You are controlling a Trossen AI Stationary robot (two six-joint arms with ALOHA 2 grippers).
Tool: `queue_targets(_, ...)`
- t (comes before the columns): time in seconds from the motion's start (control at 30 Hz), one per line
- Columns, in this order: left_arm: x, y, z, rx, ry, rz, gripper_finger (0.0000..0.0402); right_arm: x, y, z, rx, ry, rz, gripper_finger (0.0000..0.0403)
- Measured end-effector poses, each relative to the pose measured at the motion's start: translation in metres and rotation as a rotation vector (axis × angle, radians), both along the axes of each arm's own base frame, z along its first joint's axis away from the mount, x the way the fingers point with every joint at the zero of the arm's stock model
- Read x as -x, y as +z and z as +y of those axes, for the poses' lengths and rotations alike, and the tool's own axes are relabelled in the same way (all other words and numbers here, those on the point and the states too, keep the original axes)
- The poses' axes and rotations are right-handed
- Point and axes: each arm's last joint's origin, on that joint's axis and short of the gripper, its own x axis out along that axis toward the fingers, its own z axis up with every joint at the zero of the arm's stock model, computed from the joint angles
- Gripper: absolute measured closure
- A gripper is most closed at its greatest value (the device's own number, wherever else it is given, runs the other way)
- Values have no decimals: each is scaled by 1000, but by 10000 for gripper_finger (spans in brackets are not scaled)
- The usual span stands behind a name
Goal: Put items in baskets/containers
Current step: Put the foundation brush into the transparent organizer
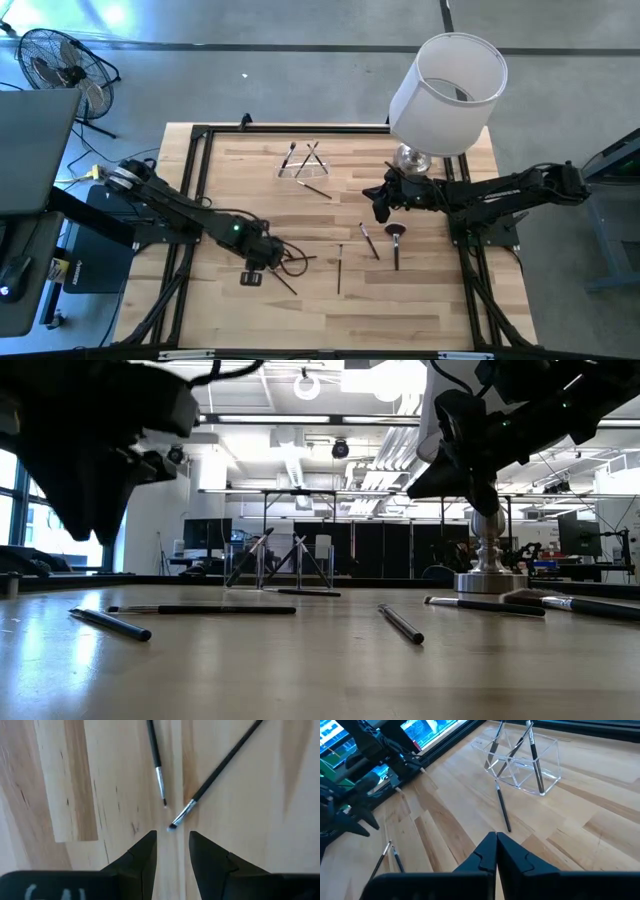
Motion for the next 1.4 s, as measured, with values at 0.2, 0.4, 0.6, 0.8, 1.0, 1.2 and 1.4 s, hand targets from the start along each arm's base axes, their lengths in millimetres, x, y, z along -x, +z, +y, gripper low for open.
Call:
queue_targets(0.2, -5, -19, -5, -30, -51, 64, 291, 0, 0, 0, -5, 11, 0, 400)
queue_targets(0.4, -10, -36, -7, -45, -89, 118, 291, 0, 0, 0, -5, 11, -1, 396)
queue_targets(0.6, -15, -50, -9, -58, -114, 147, 291, 0, 1, 0, -5, 11, -7, 401)
queue_targets(0.8, -17, -53, -10, -60, -119, 147, 291, 0, 0, 0, -41, -6, -18, 397)
queue_targets(1.0, -17, -53, -10, -78, -115, 141, 309, 0, 0, 0, -44, -1, -18, 399)
queue_targets(1.2, -17, -53, -11, -4, -101, 166, 393, 0, 0, 1, -48, 10, -17, 400)
queue_targets(1.4, -14, -51, -12, 74, -22, 208, 399, 0, 0, 2, -61, 41, -17, 400)
